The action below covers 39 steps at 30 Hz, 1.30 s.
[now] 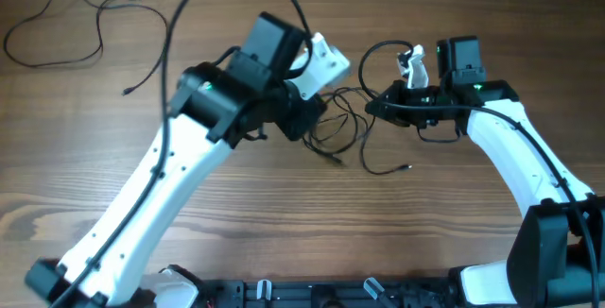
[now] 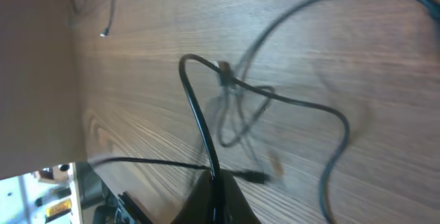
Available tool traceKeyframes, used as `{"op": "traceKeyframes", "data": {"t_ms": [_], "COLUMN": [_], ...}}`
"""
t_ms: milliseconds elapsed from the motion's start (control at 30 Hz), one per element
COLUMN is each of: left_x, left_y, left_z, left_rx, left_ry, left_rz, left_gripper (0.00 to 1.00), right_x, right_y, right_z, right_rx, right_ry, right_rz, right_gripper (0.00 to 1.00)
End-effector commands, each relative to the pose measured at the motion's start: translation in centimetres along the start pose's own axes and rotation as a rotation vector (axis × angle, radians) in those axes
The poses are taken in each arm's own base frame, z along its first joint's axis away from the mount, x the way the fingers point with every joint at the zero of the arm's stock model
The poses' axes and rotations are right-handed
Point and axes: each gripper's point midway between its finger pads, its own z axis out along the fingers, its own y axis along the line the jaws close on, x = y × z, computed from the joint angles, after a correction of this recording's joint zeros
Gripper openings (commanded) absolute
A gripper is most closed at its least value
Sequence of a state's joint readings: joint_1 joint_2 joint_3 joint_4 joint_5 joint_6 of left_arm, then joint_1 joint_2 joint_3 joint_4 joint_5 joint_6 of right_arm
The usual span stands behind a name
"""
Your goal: Untangle cables
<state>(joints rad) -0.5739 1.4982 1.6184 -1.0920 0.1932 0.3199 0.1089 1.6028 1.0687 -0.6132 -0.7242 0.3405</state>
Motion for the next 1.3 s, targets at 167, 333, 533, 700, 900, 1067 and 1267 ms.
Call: {"op": "traceKeyframes", "data": {"t_ms": [167, 333, 533, 700, 900, 1067, 1267], "left_x": [2.8, 9.2, 13.8, 15.5, 18.5, 18.9, 19.6], "left_y": [15.5, 21.5, 24.1, 24.8, 25.5, 25.3, 25.2], "left_z": [-14.8, -21.5, -24.5, -25.9, -28.2, -28.0, -27.0], "left_rx": [-0.668, -0.862, -0.887, -0.953, -1.073, -1.073, -1.07], "left_ry": [-0.337, -0.539, -0.622, -0.634, -0.731, -0.712, -0.652], "left_rz": [-0.638, -1.155, -1.38, -1.418, -1.61, -1.621, -1.639], "left_gripper": [0.04, 0.04, 0.04, 0.04, 0.04, 0.04, 0.04], "right_x": [-1.0, -0.5, 0.2, -0.3, -1.3, -3.2, -2.0], "right_y": [-12.4, -18.3, -22.0, -20.9, -19.0, -12.0, -5.8], "right_z": [-6.6, -12.4, -16.9, -16.2, -14.6, -9.7, -2.6], "right_rx": [0.36, 0.411, 0.364, 0.326, 0.277, 0.102, 0.167], "right_ry": [-0.119, -0.233, -0.36, -0.347, -0.322, -0.228, -0.086], "right_rz": [0.288, 0.524, 0.705, 0.675, 0.606, 0.343, 0.058], "right_gripper": [0.04, 0.04, 0.04, 0.04, 0.04, 0.05, 0.04]}}
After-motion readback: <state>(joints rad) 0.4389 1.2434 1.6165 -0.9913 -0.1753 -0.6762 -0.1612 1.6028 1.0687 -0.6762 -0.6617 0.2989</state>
